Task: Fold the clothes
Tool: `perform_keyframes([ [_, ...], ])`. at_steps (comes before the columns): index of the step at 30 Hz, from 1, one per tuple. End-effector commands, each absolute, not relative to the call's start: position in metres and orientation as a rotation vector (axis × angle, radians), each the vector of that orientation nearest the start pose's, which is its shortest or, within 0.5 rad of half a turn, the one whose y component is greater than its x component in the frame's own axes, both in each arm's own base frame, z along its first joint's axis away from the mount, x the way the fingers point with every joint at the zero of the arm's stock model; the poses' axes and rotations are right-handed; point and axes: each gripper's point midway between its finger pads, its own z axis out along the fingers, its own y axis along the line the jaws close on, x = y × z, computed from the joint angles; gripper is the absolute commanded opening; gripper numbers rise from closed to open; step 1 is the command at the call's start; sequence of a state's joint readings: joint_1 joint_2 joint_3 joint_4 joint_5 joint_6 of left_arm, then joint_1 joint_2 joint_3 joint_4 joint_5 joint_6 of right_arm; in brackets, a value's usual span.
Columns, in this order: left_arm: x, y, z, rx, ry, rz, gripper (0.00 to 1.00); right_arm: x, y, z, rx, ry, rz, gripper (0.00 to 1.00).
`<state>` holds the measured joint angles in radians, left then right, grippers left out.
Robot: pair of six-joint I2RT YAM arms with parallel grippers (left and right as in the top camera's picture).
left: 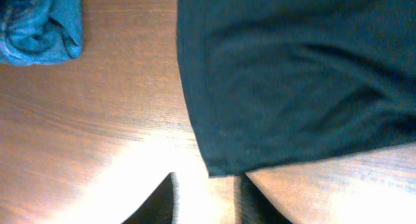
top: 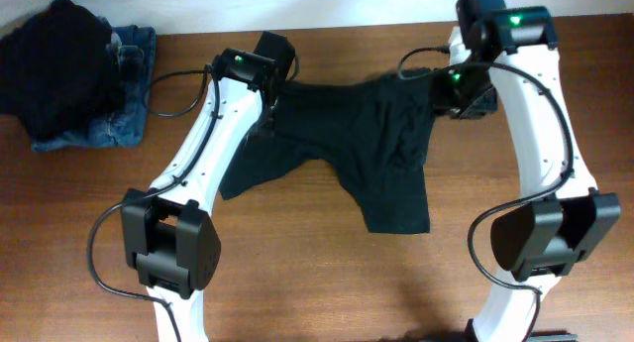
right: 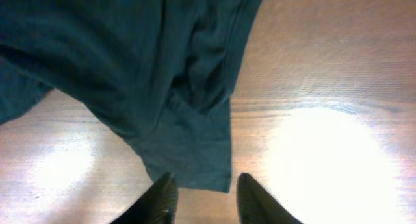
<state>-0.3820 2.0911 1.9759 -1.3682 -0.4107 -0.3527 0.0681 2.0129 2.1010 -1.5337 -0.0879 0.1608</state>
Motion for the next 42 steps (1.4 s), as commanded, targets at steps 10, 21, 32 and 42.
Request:
perform_keyframes([
  [10, 0.394, -0.099, 0.133, 0.036, 2.998, 0.443, 0.01, 0.361, 0.084, 0.115, -0.083, 3.211, 0.159, 0.04],
  [21, 0.391, -0.098, 0.078, 0.041, 3.030, 0.460, 0.01, 0.347, 0.084, 0.069, -0.032, 3.258, 0.146, 0.04],
  [32, 0.394, -0.070, 0.036, -0.060, 3.028, 0.457, 0.01, 0.333, 0.081, 0.027, 0.000, 3.273, 0.141, 0.04],
  [42, 0.392, -0.048, 0.008, -0.158, 3.035, 0.418, 0.01, 0.331, 0.080, 0.009, 0.034, 3.252, 0.137, 0.04],
])
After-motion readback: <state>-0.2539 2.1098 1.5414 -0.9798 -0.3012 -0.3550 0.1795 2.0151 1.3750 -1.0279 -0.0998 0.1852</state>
